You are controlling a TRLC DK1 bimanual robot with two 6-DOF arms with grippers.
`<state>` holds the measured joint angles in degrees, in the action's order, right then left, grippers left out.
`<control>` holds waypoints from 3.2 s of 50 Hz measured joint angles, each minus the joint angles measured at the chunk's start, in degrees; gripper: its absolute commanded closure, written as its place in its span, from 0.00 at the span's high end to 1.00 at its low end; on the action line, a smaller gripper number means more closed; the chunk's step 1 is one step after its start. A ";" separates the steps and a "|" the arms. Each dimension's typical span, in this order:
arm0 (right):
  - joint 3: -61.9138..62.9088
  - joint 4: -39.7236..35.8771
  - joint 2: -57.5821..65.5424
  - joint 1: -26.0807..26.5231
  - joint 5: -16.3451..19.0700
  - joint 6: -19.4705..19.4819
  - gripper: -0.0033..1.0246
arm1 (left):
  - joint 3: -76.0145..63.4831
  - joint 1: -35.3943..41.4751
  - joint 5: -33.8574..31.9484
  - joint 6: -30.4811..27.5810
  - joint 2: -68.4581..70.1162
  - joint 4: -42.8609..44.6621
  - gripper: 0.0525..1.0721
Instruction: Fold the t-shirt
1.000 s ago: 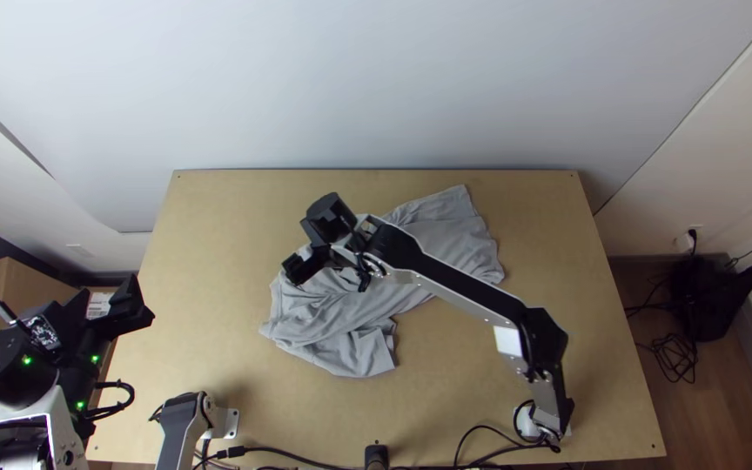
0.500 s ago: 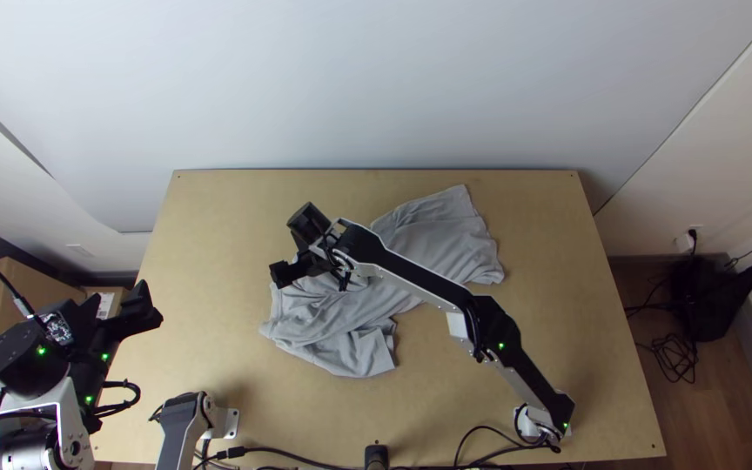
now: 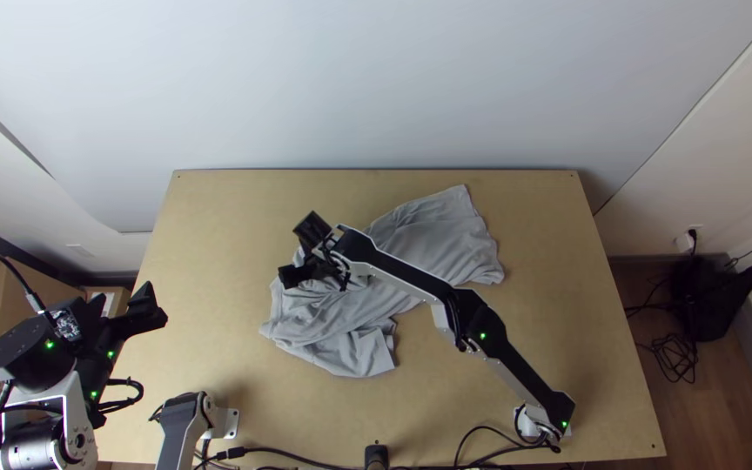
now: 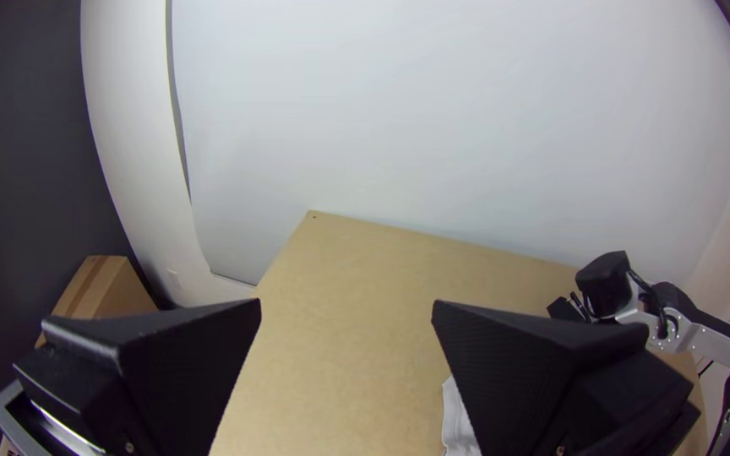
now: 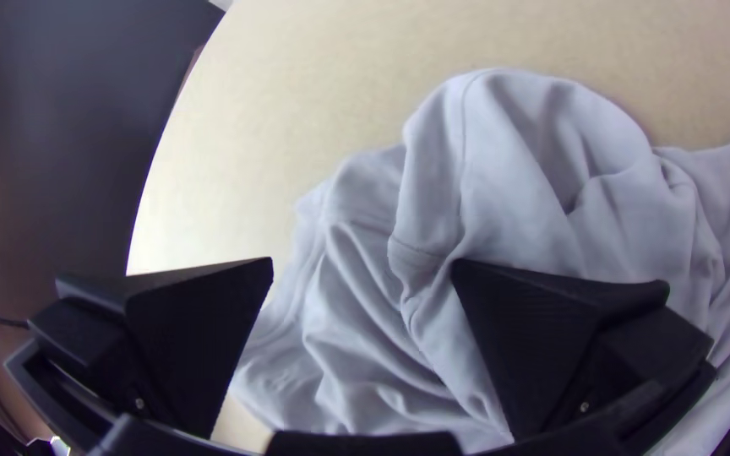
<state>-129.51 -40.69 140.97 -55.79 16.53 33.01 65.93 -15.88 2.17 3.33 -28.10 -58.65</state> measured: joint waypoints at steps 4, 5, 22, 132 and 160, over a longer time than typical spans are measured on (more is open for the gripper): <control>-0.42 1.09 1.18 1.31 -0.24 -0.02 0.86 | -0.24 0.00 0.00 -0.57 0.07 0.26 0.96; -0.46 1.22 1.38 1.64 -0.26 -0.02 0.83 | -0.31 0.00 0.00 -0.59 0.13 0.39 0.96; -0.72 1.11 2.12 3.32 -0.52 1.53 0.09 | -1.20 0.00 -0.02 -1.01 0.48 1.81 0.96; 19.21 -2.32 -39.93 21.05 -2.67 0.33 0.03 | -30.42 45.11 -4.13 4.57 -14.80 37.62 0.96; 17.27 -0.46 -39.93 21.51 -3.67 0.87 0.03 | -31.23 57.16 -4.24 5.75 -39.76 46.58 0.96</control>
<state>-112.25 -41.15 101.03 -34.28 12.86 33.89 34.70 41.28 -2.07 9.08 -67.85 -12.08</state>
